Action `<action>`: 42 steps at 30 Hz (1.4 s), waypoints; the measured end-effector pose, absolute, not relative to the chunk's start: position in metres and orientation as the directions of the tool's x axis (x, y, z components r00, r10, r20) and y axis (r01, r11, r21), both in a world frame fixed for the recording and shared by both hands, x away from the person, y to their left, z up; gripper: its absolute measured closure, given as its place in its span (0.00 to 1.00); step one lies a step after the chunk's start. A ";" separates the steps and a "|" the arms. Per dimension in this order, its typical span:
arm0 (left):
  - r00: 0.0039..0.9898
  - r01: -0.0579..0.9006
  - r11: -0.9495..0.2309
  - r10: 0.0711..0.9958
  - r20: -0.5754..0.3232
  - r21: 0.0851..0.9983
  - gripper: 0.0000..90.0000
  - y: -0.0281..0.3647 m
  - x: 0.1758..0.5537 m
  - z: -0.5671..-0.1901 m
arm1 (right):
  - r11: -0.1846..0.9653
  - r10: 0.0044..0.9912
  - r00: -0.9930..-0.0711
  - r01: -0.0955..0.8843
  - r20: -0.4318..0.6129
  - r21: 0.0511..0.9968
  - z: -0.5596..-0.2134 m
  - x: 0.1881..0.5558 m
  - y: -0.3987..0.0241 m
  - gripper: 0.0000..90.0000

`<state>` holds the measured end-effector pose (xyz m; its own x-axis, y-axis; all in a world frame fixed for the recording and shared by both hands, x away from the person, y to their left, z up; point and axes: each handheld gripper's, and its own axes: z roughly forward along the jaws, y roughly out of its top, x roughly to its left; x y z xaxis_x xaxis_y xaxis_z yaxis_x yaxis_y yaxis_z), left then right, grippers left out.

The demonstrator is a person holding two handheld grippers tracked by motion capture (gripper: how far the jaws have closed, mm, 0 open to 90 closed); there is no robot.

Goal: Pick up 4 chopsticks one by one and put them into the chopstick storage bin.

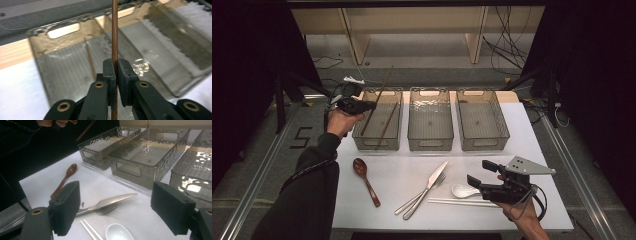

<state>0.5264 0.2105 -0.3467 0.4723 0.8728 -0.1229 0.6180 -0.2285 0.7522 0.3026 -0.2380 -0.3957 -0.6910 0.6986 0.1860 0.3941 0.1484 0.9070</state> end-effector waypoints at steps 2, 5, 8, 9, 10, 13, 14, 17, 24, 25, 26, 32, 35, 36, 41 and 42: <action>0.468 0.613 -0.225 0.876 -0.119 0.757 0.94 0.212 0.528 -0.348 | 0.147 0.699 -0.690 0.396 0.188 0.906 -0.396 0.303 -0.238 0.27; 0.463 0.611 -0.247 0.882 -0.087 0.752 0.94 0.212 0.531 -0.351 | 0.150 0.698 -0.691 0.397 0.187 0.905 -0.396 0.303 -0.238 0.27; 0.448 0.619 -0.246 0.890 -0.078 0.746 0.94 0.213 0.537 -0.356 | 0.151 0.697 -0.693 0.396 0.186 0.906 -0.396 0.303 -0.237 0.27; 0.445 0.624 -0.250 0.892 -0.074 0.741 0.94 0.214 0.539 -0.359 | 0.151 0.696 -0.693 0.395 0.187 0.906 -0.396 0.303 -0.237 0.27; 0.441 0.630 -0.255 0.895 -0.068 0.734 0.94 0.214 0.541 -0.361 | 0.149 0.696 -0.692 0.397 0.189 0.906 -0.396 0.302 -0.237 0.27; 0.425 0.641 -0.238 0.902 -0.079 0.730 0.94 0.217 0.544 -0.367 | 0.145 0.697 -0.691 0.397 0.191 0.906 -0.395 0.303 -0.238 0.27; 0.421 0.642 -0.233 0.903 -0.083 0.731 0.94 0.217 0.544 -0.368 | 0.145 0.697 -0.691 0.398 0.192 0.906 -0.396 0.303 -0.238 0.27; 0.415 0.646 -0.229 0.906 -0.083 0.728 0.94 0.218 0.543 -0.371 | 0.150 0.696 -0.693 0.397 0.188 0.905 -0.396 0.303 -0.237 0.27; 0.399 0.657 -0.195 0.910 -0.116 0.728 0.94 0.220 0.544 -0.380 | 0.149 0.696 -0.693 0.397 0.190 0.905 -0.396 0.303 -0.237 0.27; 0.397 0.662 -0.195 0.910 -0.117 0.724 0.94 0.220 0.544 -0.381 | 0.149 0.696 -0.693 0.398 0.190 0.905 -0.396 0.303 -0.237 0.27; 0.396 0.661 -0.194 0.911 -0.118 0.725 0.93 0.219 0.544 -0.383 | 0.149 0.695 -0.693 0.397 0.190 0.906 -0.396 0.303 -0.237 0.27; 0.376 0.659 -0.170 0.918 -0.124 0.733 0.90 0.217 0.545 -0.385 | 0.148 0.695 -0.694 0.397 0.191 0.906 -0.396 0.303 -0.237 0.27; 0.387 0.665 -0.175 0.912 -0.134 0.726 0.83 0.217 0.542 -0.383 | 0.148 0.695 -0.694 0.397 0.190 0.906 -0.396 0.303 -0.237 0.27; 0.391 0.666 -0.177 0.910 -0.138 0.724 0.83 0.217 0.540 -0.382 | 0.147 0.695 -0.693 0.398 0.191 0.906 -0.396 0.303 -0.238 0.27; 0.406 0.694 -0.135 0.885 -0.229 0.708 0.66 0.216 0.524 -0.376 | 0.148 0.696 -0.693 0.397 0.190 0.906 -0.396 0.303 -0.237 0.27; 0.415 0.689 -0.138 0.880 -0.232 0.711 0.61 0.215 0.520 -0.375 | 0.149 0.696 -0.693 0.397 0.189 0.906 -0.396 0.303 -0.237 0.27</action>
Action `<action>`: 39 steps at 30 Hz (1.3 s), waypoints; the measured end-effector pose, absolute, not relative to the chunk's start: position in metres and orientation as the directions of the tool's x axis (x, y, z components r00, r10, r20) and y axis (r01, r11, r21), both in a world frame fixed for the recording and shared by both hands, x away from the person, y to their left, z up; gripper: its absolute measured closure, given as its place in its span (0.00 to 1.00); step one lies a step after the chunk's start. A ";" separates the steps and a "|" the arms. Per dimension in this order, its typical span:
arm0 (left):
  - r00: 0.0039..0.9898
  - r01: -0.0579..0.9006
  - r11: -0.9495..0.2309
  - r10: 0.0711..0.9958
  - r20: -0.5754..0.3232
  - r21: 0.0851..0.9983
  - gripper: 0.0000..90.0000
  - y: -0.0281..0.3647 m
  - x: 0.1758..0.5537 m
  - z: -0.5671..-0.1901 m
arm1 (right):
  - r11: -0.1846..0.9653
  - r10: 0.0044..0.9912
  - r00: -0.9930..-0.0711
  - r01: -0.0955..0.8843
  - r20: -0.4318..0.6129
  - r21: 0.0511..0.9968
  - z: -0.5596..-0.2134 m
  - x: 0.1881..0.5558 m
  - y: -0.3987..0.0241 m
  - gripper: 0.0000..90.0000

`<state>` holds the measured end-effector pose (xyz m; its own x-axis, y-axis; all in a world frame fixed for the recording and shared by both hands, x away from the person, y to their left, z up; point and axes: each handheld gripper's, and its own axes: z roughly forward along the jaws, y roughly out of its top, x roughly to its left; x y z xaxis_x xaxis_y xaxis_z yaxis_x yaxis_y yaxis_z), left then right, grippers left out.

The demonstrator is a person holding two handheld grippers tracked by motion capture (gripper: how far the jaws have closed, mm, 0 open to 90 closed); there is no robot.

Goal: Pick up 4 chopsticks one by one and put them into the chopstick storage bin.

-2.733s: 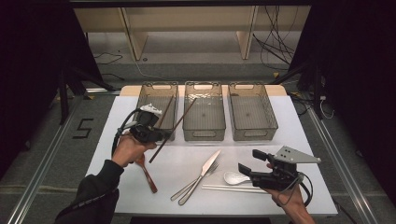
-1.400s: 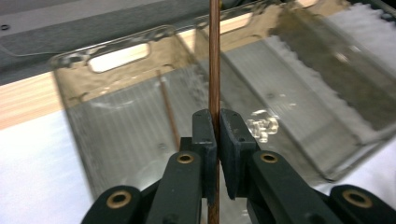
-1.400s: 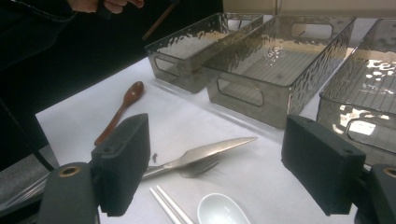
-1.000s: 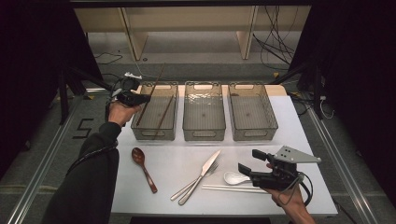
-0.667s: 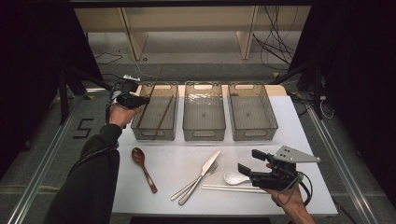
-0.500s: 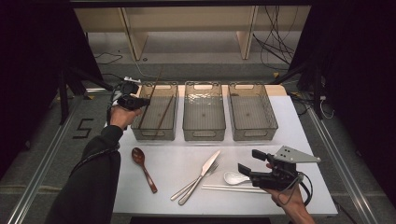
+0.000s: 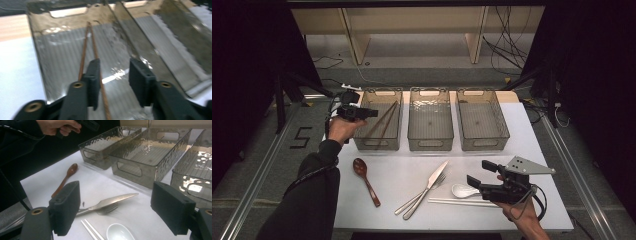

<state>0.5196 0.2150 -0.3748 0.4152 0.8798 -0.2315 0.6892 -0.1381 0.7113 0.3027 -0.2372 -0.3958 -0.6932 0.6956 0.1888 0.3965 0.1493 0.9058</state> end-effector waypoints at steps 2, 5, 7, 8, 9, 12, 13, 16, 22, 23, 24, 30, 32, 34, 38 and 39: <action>0.446 0.672 -0.152 0.864 -0.233 0.725 0.58 0.212 0.509 -0.372 | 0.150 0.696 -0.693 0.396 0.188 0.906 -0.396 0.303 -0.237 0.27; 0.478 0.655 -0.154 0.843 -0.248 0.740 0.49 0.209 0.492 -0.366 | 0.150 0.696 -0.693 0.397 0.188 0.906 -0.396 0.303 -0.237 0.27; 0.504 0.642 -0.156 0.824 -0.259 0.751 0.45 0.208 0.482 -0.365 | 0.151 0.697 -0.692 0.398 0.188 0.905 -0.396 0.303 -0.237 0.27; 0.513 0.629 -0.147 0.816 -0.266 0.763 0.43 0.207 0.474 -0.365 | 0.152 0.697 -0.692 0.398 0.187 0.905 -0.396 0.303 -0.237 0.27; 0.524 0.632 -0.160 0.809 -0.266 0.758 0.43 0.206 0.472 -0.365 | 0.153 0.697 -0.692 0.398 0.187 0.904 -0.396 0.303 -0.237 0.27; 0.519 0.633 -0.149 0.809 -0.274 0.760 0.39 0.208 0.466 -0.367 | 0.160 0.695 -0.697 0.392 0.179 0.906 -0.396 0.302 -0.236 0.27; 0.527 0.635 -0.145 0.800 -0.288 0.759 0.38 0.208 0.464 -0.369 | 0.163 0.695 -0.697 0.389 0.174 0.907 -0.395 0.302 -0.236 0.27; 0.554 0.621 -0.166 0.785 -0.279 0.766 0.34 0.207 0.455 -0.374 | 0.166 0.694 -0.698 0.392 0.175 0.905 -0.396 0.302 -0.236 0.27; 0.597 0.603 -0.192 0.752 -0.278 0.774 0.28 0.199 0.437 -0.381 | 0.186 0.688 -0.705 0.403 0.174 0.896 -0.397 0.303 -0.235 0.28; 0.602 0.604 -0.193 0.746 -0.284 0.774 0.28 0.199 0.434 -0.382 | 0.194 0.686 -0.707 0.407 0.174 0.893 -0.397 0.303 -0.234 0.28; 0.604 0.604 -0.187 0.741 -0.292 0.775 0.27 0.198 0.431 -0.384 | 0.201 0.682 -0.711 0.407 0.170 0.891 -0.397 0.304 -0.234 0.28; 0.630 0.578 -0.191 0.722 -0.285 0.794 0.25 0.191 0.414 -0.385 | 0.241 0.663 -0.731 0.413 0.161 0.878 -0.397 0.304 -0.232 0.28; 0.642 0.550 -0.194 0.721 -0.263 0.812 0.25 0.189 0.407 -0.385 | 0.258 0.662 -0.732 0.423 0.159 0.869 -0.398 0.304 -0.232 0.28; 0.653 0.535 -0.200 0.715 -0.251 0.821 0.25 0.187 0.401 -0.385 | 0.279 0.662 -0.733 0.434 0.156 0.857 -0.398 0.306 -0.233 0.28; 0.676 0.521 -0.226 0.698 -0.236 0.823 0.24 0.181 0.390 -0.391 | 0.349 0.664 -0.737 0.455 0.126 0.819 -0.400 0.308 -0.233 0.29; 0.681 0.519 -0.239 0.695 -0.228 0.821 0.24 0.180 0.388 -0.392 | 0.371 0.665 -0.738 0.462 0.117 0.805 -0.401 0.309 -0.233 0.30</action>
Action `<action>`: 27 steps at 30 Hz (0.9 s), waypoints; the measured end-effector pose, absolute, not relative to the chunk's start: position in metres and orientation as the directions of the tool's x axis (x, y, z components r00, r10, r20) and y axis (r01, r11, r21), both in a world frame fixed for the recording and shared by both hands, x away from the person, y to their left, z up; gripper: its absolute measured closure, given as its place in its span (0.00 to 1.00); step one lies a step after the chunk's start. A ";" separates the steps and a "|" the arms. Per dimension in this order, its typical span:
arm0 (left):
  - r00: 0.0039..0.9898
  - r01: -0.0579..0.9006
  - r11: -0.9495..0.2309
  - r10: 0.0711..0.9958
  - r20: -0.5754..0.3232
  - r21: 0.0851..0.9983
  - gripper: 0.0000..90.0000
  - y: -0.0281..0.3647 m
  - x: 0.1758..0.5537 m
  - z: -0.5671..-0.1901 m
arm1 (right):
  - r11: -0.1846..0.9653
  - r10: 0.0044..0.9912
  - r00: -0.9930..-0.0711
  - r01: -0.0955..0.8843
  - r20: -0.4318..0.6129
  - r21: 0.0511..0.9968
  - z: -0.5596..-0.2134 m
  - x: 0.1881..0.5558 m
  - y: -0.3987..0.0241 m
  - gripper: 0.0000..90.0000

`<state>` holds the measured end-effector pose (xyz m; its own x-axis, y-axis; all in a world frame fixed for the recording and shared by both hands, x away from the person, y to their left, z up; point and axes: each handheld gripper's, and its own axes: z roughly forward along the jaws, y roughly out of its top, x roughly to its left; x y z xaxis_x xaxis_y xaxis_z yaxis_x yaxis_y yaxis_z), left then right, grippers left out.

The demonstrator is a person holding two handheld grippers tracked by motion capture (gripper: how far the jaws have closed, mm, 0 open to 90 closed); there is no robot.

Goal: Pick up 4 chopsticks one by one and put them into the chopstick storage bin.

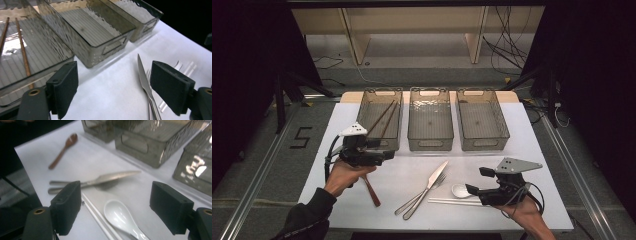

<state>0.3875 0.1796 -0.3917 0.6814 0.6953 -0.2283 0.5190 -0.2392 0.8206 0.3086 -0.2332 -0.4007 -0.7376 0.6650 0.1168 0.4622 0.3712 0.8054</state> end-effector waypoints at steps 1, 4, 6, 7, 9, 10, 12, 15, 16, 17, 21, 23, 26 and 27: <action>0.690 0.512 -0.255 0.691 -0.215 0.820 0.23 0.178 0.385 -0.393 | 0.394 0.664 -0.741 0.462 0.102 0.794 -0.402 0.309 -0.233 0.31; 0.700 0.506 -0.278 0.685 -0.201 0.817 0.23 0.175 0.381 -0.396 | 0.477 0.657 -0.752 0.467 0.051 0.744 -0.406 0.310 -0.232 0.32; 0.703 0.509 -0.286 0.683 -0.200 0.812 0.22 0.174 0.379 -0.398 | 0.524 0.650 -0.760 0.468 0.021 0.711 -0.409 0.310 -0.231 0.33; 0.705 0.507 -0.294 0.683 -0.193 0.810 0.22 0.173 0.378 -0.399 | 0.545 0.644 -0.765 0.470 0.012 0.694 -0.411 0.310 -0.230 0.33; 0.705 0.508 -0.299 0.683 -0.190 0.808 0.22 0.172 0.376 -0.402 | 0.574 0.628 -0.778 0.477 0.017 0.666 -0.414 0.310 -0.229 0.34; 0.707 0.509 -0.304 0.681 -0.191 0.805 0.22 0.173 0.376 -0.402 | 0.587 0.617 -0.787 0.478 0.022 0.653 -0.415 0.310 -0.228 0.35; 0.710 0.509 -0.309 0.678 -0.189 0.804 0.22 0.172 0.374 -0.404 | 0.613 0.600 -0.800 0.475 0.018 0.631 -0.417 0.308 -0.224 0.35; 0.718 0.496 -0.314 0.672 -0.179 0.810 0.21 0.172 0.372 -0.403 | 0.657 0.572 -0.820 0.460 0.002 0.597 -0.420 0.306 -0.220 0.37; 0.718 0.493 -0.309 0.673 -0.179 0.813 0.21 0.173 0.371 -0.403 | 0.668 0.567 -0.823 0.459 -0.001 0.586 -0.421 0.305 -0.218 0.37; 0.717 0.492 -0.304 0.673 -0.181 0.816 0.21 0.173 0.370 -0.403 | 0.677 0.565 -0.825 0.458 -0.008 0.577 -0.422 0.304 -0.217 0.37; 0.715 0.484 -0.294 0.675 -0.179 0.824 0.21 0.176 0.367 -0.402 | 0.711 0.546 -0.837 0.448 -0.025 0.542 -0.426 0.304 -0.216 0.39; 0.715 0.480 -0.293 0.677 -0.175 0.827 0.21 0.177 0.366 -0.402 | 0.723 0.542 -0.840 0.449 -0.029 0.525 -0.428 0.304 -0.215 0.40; 0.711 0.482 -0.289 0.680 -0.177 0.827 0.21 0.177 0.365 -0.402 | 0.747 0.531 -0.846 0.446 -0.040 0.494 -0.431 0.304 -0.214 0.42; 0.712 0.481 -0.291 0.679 -0.176 0.827 0.21 0.177 0.364 -0.402 | 0.752 0.529 -0.848 0.447 -0.039 0.485 -0.432 0.304 -0.214 0.42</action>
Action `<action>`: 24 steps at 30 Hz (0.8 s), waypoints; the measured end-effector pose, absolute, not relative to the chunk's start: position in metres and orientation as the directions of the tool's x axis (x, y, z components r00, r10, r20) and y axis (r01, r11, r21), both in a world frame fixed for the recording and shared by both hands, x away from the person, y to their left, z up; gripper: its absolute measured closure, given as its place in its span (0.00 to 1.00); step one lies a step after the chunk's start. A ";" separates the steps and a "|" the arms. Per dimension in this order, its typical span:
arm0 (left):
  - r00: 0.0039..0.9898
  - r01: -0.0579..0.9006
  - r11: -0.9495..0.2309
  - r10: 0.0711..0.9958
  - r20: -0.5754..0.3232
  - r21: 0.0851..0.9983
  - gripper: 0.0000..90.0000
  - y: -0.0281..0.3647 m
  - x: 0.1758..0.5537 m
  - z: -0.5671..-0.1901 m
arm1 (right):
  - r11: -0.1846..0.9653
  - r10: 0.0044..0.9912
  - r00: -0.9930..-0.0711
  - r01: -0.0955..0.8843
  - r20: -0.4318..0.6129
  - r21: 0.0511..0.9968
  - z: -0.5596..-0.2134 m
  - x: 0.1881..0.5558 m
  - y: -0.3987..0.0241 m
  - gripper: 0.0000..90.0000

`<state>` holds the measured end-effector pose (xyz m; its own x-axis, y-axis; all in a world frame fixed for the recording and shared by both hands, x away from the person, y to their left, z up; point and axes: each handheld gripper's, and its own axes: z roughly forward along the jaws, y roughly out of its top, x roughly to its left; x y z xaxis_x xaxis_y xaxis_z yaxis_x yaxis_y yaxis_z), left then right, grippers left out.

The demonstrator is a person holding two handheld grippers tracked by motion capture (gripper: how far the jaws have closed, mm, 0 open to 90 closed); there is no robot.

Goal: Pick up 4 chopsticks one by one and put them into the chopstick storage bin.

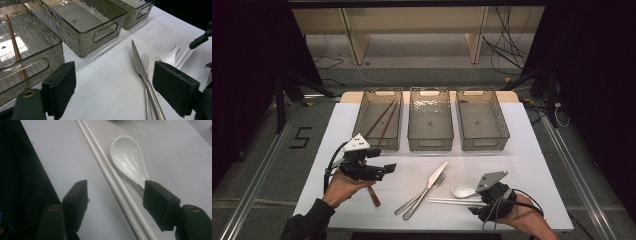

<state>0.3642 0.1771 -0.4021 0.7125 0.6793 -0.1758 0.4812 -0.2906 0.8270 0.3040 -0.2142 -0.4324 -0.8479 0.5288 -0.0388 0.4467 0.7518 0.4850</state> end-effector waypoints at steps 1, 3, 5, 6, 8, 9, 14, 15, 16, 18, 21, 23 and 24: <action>0.715 0.480 -0.294 0.677 -0.174 0.827 0.20 0.177 0.364 -0.402 | 0.761 0.520 -0.853 0.440 -0.044 0.477 -0.434 0.305 -0.214 0.43; 0.715 0.477 -0.292 0.677 -0.172 0.829 0.20 0.176 0.362 -0.402 | 0.770 0.520 -0.853 0.442 -0.050 0.461 -0.435 0.305 -0.214 0.45; 0.720 0.473 -0.302 0.674 -0.166 0.828 0.20 0.175 0.361 -0.401 | 0.780 0.515 -0.855 0.439 -0.058 0.446 -0.437 0.305 -0.214 0.47; 0.719 0.473 -0.303 0.675 -0.164 0.828 0.20 0.174 0.360 -0.402 | 0.784 0.515 -0.855 0.440 -0.064 0.438 -0.438 0.305 -0.214 0.47; 0.723 0.472 -0.311 0.672 -0.160 0.825 0.20 0.173 0.359 -0.403 | 0.791 0.513 -0.855 0.441 -0.069 0.423 -0.439 0.305 -0.215 0.49; 0.724 0.471 -0.315 0.671 -0.157 0.824 0.20 0.173 0.359 -0.403 | 0.795 0.513 -0.855 0.441 -0.074 0.415 -0.439 0.305 -0.215 0.49; 0.734 0.468 -0.326 0.661 -0.156 0.821 0.19 0.172 0.356 -0.404 | 0.808 0.510 -0.855 0.440 -0.092 0.391 -0.440 0.305 -0.218 0.54; 0.735 0.465 -0.327 0.660 -0.153 0.822 0.19 0.171 0.355 -0.405 | 0.813 0.504 -0.858 0.435 -0.095 0.387 -0.440 0.306 -0.218 0.55; 0.737 0.464 -0.327 0.658 -0.154 0.823 0.19 0.171 0.355 -0.405 | 0.815 0.506 -0.858 0.439 -0.094 0.377 -0.440 0.305 -0.219 0.56; 0.739 0.463 -0.331 0.657 -0.152 0.822 0.19 0.171 0.354 -0.405 | 0.822 0.505 -0.857 0.442 -0.103 0.360 -0.442 0.304 -0.220 0.58; 0.739 0.462 -0.332 0.657 -0.150 0.822 0.19 0.171 0.354 -0.405 | 0.839 0.487 -0.866 0.429 -0.110 0.334 -0.444 0.304 -0.220 0.61; 0.743 0.461 -0.340 0.653 -0.147 0.820 0.19 0.170 0.354 -0.405 | 0.847 0.478 -0.871 0.422 -0.115 0.324 -0.445 0.304 -0.220 0.63; 0.744 0.461 -0.340 0.652 -0.148 0.820 0.19 0.170 0.354 -0.405 | 0.848 0.477 -0.871 0.422 -0.114 0.321 -0.445 0.303 -0.220 0.64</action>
<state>0.3538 0.1701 -0.4054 0.7436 0.6521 -0.1476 0.4611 -0.3402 0.8196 0.3034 -0.2196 -0.4454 -0.8714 0.4770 -0.1142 0.4221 0.8479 0.3207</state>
